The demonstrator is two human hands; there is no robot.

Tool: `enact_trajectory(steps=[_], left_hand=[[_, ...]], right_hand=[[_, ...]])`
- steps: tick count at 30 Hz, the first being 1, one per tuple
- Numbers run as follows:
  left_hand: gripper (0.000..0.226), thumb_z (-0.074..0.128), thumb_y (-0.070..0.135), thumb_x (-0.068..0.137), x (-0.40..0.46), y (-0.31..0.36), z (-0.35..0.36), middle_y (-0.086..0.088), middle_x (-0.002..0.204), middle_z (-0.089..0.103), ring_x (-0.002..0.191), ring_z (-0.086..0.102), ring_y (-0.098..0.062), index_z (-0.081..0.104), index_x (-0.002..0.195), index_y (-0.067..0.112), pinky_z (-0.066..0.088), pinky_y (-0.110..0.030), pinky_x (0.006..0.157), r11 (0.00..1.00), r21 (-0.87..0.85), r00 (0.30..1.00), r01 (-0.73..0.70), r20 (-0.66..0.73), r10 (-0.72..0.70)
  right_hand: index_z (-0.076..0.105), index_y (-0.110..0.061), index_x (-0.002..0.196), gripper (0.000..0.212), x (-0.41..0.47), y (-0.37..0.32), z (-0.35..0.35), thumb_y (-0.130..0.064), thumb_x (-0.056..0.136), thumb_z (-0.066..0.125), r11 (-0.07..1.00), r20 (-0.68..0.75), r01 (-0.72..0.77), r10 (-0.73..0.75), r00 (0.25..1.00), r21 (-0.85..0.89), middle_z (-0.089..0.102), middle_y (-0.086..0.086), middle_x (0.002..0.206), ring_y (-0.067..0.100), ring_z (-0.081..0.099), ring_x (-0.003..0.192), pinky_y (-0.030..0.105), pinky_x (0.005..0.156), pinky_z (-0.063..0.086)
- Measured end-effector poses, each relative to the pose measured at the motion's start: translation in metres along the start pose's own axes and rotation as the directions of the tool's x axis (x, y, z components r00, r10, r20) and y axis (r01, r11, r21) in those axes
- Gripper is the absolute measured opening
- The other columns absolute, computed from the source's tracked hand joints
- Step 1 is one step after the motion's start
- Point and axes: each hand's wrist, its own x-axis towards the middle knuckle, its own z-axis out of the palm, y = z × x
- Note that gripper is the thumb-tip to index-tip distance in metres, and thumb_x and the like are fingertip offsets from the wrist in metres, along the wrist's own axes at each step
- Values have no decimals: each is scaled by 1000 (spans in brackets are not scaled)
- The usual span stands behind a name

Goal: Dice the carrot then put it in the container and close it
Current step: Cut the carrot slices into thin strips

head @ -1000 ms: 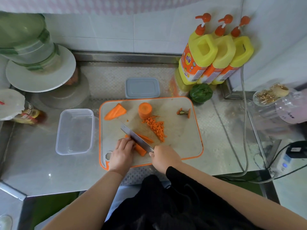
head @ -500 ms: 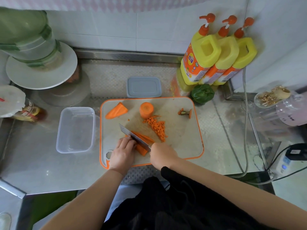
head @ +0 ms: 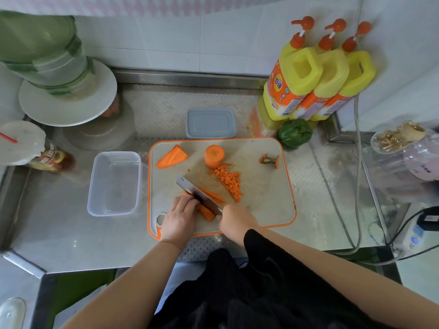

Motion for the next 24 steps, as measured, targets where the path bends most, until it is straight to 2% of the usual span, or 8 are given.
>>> enact_trajectory(steps=[4,7,11,15,21,24], left_hand=[[26,47,19,89,-2,0,-6,-3,106,59,101,50,-23,69,98,7,57,-39,74,1000,-3,1000,-22,14,22],[25,48,20,88,-3,-1,-8,-4,106,60,100,50,-22,69,99,9,56,-38,76,1000,-7,999,-28,28,28],[22,49,20,88,0,-2,-10,1,107,56,98,50,-22,67,98,12,56,-36,69,999,-20,998,-43,33,44],[23,47,20,86,0,-3,-12,3,107,55,101,50,-21,64,100,15,57,-38,67,998,9,995,-63,80,62],[23,47,18,85,2,-1,-16,-1,103,59,97,50,-19,66,96,12,55,-35,65,995,49,994,-92,69,88],[23,46,14,83,4,-2,-16,1,106,54,96,50,-21,64,97,11,56,-35,62,991,65,991,-121,64,117]], right_hand=[[58,-9,102,24,-5,6,6,-28,101,42,999,-26,34,-34,999,11,61,7,87,27,62,86,34,73,48],[58,-8,105,24,-5,9,7,-26,101,43,1000,-2,20,-20,1000,16,60,6,87,26,60,84,33,73,47],[58,-10,104,22,-7,6,9,-26,101,43,1000,-16,16,-16,1000,-2,61,6,90,27,62,89,33,74,48],[55,-12,92,26,-6,9,0,-33,101,42,999,17,12,-13,1000,53,60,6,83,26,62,82,37,76,51],[57,-9,106,33,-16,11,-5,-36,102,39,998,-23,32,-30,999,57,65,9,98,28,63,91,37,80,50],[56,-9,107,33,-20,7,-5,-36,102,37,999,-22,38,-37,999,33,64,10,100,29,62,94,37,81,48]])
